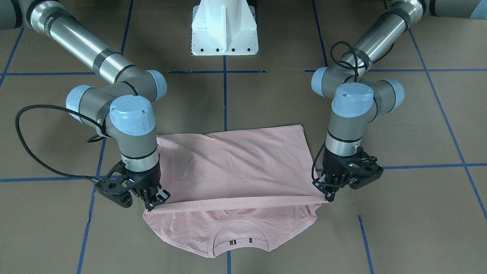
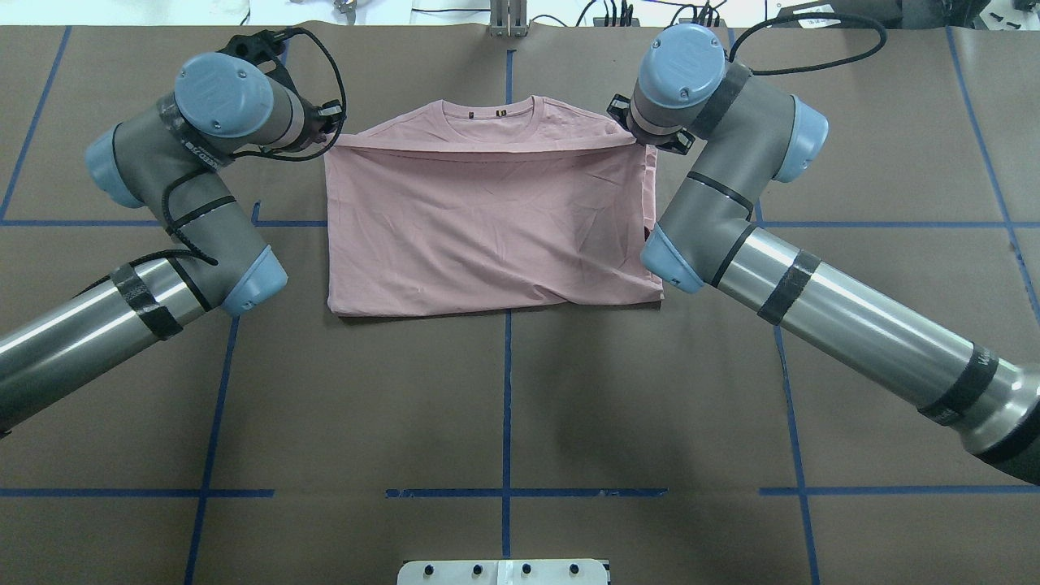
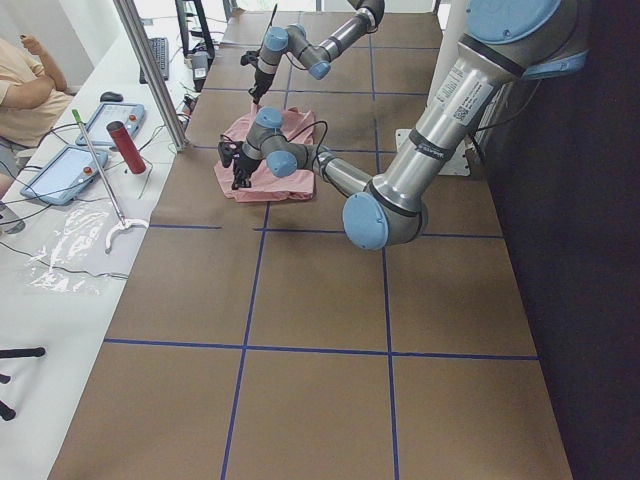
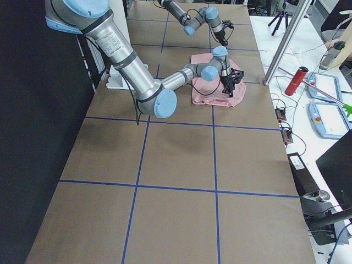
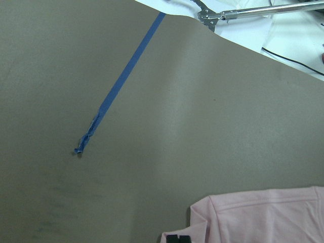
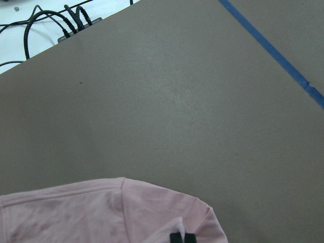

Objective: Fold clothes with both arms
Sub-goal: 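Lift the hem with both grippers and fold it toward the collar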

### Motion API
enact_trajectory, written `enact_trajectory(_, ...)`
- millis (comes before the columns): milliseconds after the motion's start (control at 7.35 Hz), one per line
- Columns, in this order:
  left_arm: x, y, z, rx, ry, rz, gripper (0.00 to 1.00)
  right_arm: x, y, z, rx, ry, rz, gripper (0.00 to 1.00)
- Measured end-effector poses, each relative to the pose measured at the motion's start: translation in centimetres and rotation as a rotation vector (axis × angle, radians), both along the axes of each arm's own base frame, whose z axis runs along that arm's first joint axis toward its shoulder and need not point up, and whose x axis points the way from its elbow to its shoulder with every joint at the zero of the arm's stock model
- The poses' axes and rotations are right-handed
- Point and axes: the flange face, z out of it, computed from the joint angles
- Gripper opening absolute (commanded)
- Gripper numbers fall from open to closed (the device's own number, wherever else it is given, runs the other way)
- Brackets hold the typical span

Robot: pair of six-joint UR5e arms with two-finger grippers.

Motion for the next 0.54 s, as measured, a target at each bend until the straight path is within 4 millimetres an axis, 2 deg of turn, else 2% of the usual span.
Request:
enact_trajectory(272, 1.3, -0.4, 1.5, 0.009, 0.007, 0.006, 0.00, -0.1, -0.5, 0.7, 0.004, 0.013, -0.008, 0.00)
enact_trajectory(544, 2.2, -0.2, 1.9, 0.021, 0.021, 0.014, 0.00, 0.1, -1.3, 0.7, 0.016, 0.029, -0.021, 0.00)
